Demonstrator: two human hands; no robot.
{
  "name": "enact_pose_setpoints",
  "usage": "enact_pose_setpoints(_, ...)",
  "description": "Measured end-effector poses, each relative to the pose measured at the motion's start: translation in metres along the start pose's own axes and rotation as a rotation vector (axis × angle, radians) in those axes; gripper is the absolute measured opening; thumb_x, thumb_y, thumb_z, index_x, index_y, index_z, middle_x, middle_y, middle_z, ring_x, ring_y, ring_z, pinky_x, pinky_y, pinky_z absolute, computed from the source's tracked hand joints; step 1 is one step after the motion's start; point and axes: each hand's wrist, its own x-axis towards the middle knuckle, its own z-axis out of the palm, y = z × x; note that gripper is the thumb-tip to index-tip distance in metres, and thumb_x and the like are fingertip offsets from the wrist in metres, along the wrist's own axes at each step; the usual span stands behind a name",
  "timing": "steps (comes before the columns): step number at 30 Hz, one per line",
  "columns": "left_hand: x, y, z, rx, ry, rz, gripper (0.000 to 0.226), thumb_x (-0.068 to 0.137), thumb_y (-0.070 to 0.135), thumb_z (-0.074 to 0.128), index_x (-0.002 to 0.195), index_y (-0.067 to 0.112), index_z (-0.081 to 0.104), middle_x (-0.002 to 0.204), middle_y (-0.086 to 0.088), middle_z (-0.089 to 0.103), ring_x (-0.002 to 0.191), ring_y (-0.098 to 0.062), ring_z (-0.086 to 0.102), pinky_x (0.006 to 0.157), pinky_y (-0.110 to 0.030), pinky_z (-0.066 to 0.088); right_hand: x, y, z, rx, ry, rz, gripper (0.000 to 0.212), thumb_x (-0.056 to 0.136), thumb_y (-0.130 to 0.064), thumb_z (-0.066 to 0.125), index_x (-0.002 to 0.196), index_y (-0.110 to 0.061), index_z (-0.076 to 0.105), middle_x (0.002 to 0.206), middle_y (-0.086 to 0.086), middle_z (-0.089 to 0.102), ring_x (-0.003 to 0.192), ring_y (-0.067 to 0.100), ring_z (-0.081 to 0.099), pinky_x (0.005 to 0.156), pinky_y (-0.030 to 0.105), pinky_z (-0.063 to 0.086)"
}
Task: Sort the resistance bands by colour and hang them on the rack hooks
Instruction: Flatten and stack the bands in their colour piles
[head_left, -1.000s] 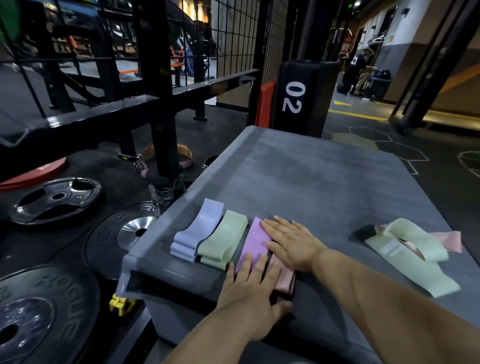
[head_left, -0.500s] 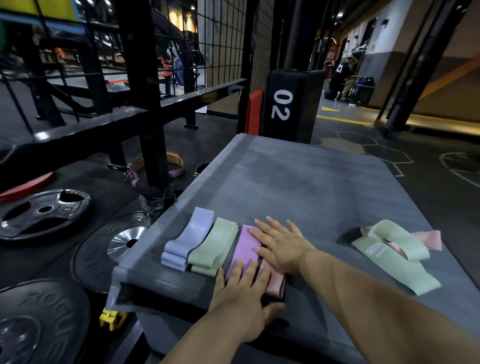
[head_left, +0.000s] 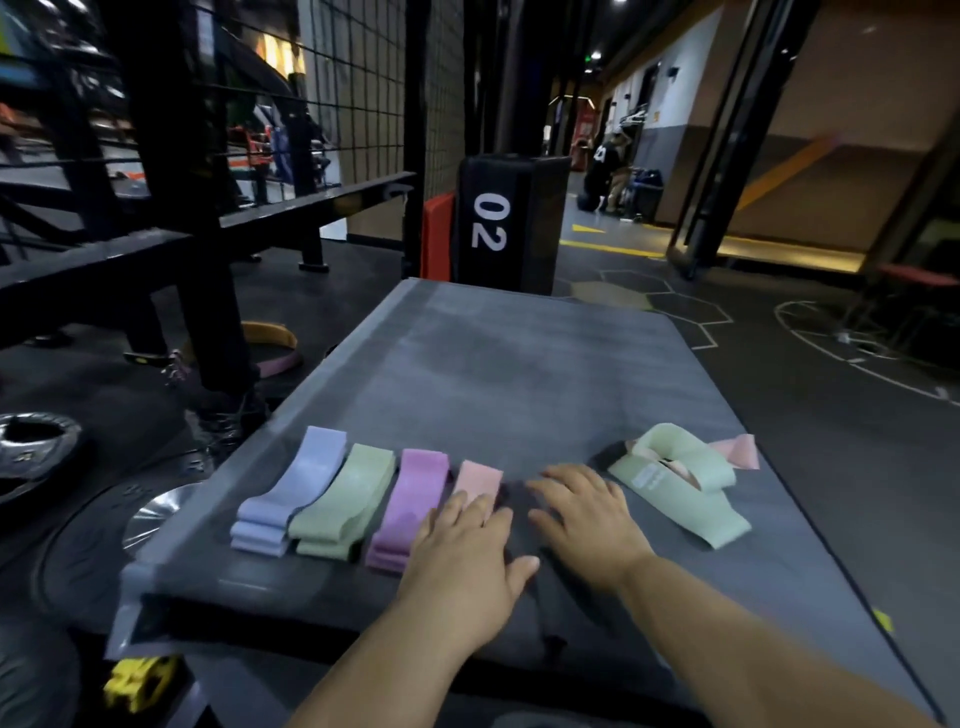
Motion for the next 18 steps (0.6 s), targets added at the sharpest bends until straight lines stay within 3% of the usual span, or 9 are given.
enact_pose_setpoints(2, 0.004, 0.02, 0.008, -0.016, 0.003, 0.073, 0.054, 0.096, 0.054, 0.038, 0.143, 0.028, 0.035, 0.152, 0.006, 0.031, 0.14, -0.018, 0.021, 0.112, -0.037, 0.019, -0.024, 0.027, 0.0, 0.014, 0.058, 0.098, 0.039, 0.097, -0.043, 0.045, 0.134, -0.031, 0.051, 0.141, -0.007, 0.045, 0.135, 0.019, 0.036, 0.108, 0.037, 0.026)
enact_pose_setpoints(5, 0.012, 0.053, 0.021, -0.037, -0.072, 0.146, 0.048, 0.096, 0.052, 0.04, 0.137, 0.027, 0.044, 0.14, 0.006, 0.045, 0.131, -0.02, 0.031, 0.103, -0.038, 0.027, -0.056, 0.065, -0.003, 0.106, 0.171, 0.32, 0.031, 0.092, -0.033, 0.056, 0.121, -0.025, 0.062, 0.124, 0.002, 0.057, 0.12, 0.028, 0.05, 0.097, 0.042, 0.041)
enact_pose_setpoints(8, 0.021, 0.082, 0.034, -0.054, -0.149, 0.172, 0.045, 0.096, 0.05, 0.041, 0.133, 0.025, 0.048, 0.137, 0.004, 0.049, 0.129, -0.023, 0.033, 0.102, -0.04, 0.029, -0.085, 0.099, -0.01, 0.152, 0.205, 0.545, 0.034, 0.094, -0.029, 0.053, 0.128, -0.026, 0.056, 0.131, 0.0, 0.052, 0.125, 0.025, 0.043, 0.101, 0.042, 0.038)
enact_pose_setpoints(12, 0.03, 0.1, 0.048, -0.069, -0.15, 0.186, 0.043, 0.096, 0.049, 0.041, 0.133, 0.027, 0.048, 0.138, 0.008, 0.046, 0.129, -0.021, 0.033, 0.102, -0.038, 0.029, -0.102, 0.136, -0.015, 0.308, 0.267, 0.71, 0.047, 0.095, -0.026, 0.054, 0.139, -0.015, 0.045, 0.142, 0.007, 0.045, 0.134, 0.028, 0.037, 0.108, 0.042, 0.033)
enact_pose_setpoints(15, 0.038, 0.101, 0.053, -0.093, -0.138, 0.168, 0.043, 0.097, 0.049, 0.041, 0.135, 0.029, 0.046, 0.14, 0.01, 0.043, 0.13, -0.019, 0.033, 0.102, -0.037, 0.029, -0.101, 0.148, -0.013, 0.345, 0.182, 0.74, 0.058, 0.097, -0.034, 0.05, 0.15, -0.017, 0.029, 0.154, 0.002, 0.034, 0.143, 0.025, 0.026, 0.114, 0.042, 0.026)
enact_pose_setpoints(18, 0.045, 0.102, 0.053, -0.128, -0.128, 0.145, 0.042, 0.096, 0.051, 0.042, 0.133, 0.032, 0.048, 0.138, 0.011, 0.043, 0.129, -0.018, 0.033, 0.103, -0.035, 0.03, -0.098, 0.148, -0.013, 0.22, 0.086, 0.694, 0.056, 0.098, -0.039, 0.047, 0.149, -0.03, 0.027, 0.147, -0.005, 0.042, 0.139, 0.022, 0.029, 0.108, 0.043, 0.028)
